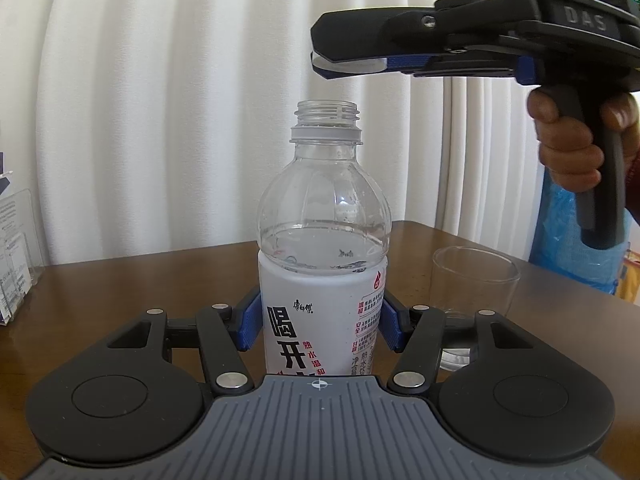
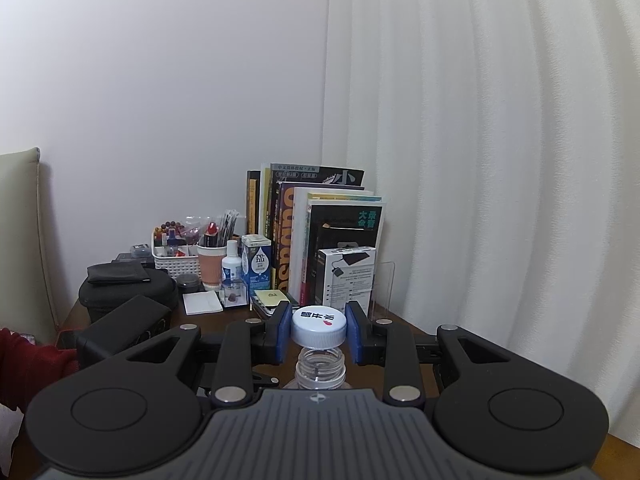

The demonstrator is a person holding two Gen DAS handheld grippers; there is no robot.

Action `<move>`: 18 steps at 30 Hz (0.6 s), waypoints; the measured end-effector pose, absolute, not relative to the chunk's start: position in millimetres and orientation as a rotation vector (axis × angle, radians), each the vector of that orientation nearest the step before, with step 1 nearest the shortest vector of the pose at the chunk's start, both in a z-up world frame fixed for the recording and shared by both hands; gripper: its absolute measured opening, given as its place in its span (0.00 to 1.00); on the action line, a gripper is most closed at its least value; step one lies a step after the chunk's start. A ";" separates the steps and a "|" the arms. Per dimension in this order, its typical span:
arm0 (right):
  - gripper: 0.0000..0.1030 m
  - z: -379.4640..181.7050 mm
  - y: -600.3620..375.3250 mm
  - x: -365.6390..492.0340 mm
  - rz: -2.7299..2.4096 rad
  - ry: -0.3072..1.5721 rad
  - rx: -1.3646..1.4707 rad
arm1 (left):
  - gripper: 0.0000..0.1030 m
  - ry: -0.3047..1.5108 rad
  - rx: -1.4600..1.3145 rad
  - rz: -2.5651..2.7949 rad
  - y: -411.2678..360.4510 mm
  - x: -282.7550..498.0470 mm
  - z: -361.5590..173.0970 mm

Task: Unscrew bottle cap and pour
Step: 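Lift the cap off the bottle neck with the right gripper while the left gripper opens, then carry the white cap away from the bottle with the right gripper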

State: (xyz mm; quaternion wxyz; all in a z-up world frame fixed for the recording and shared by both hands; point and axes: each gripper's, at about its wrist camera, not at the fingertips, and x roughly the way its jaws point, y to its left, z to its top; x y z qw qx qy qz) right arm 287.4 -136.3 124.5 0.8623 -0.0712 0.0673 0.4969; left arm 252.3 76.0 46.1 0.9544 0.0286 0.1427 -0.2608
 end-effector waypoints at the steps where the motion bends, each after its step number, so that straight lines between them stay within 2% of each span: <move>1: 0.31 124.2 -136.0 286.3 1.035 0.143 -0.151 | 0.56 0.291 0.057 -0.526 75.9 253.8 46.1; 4: 0.31 122.0 -134.3 281.6 0.989 0.149 -0.150 | 0.62 0.283 0.055 -0.518 73.8 254.7 47.0; 7: 0.31 123.2 -139.1 276.7 0.941 0.143 -0.116 | 0.82 0.269 0.051 -0.505 69.4 253.4 48.5; 12: 0.31 127.8 -150.1 264.5 0.872 0.122 -0.077 | 0.88 0.268 0.048 -0.481 59.7 252.4 47.9; 14: 0.31 128.9 -154.7 256.9 0.844 0.114 -0.065 | 0.95 0.267 0.048 -0.472 55.4 247.5 48.6; 18: 0.31 129.5 -164.3 238.0 0.783 0.095 -0.038 | 0.99 0.265 0.041 -0.447 49.0 239.6 50.7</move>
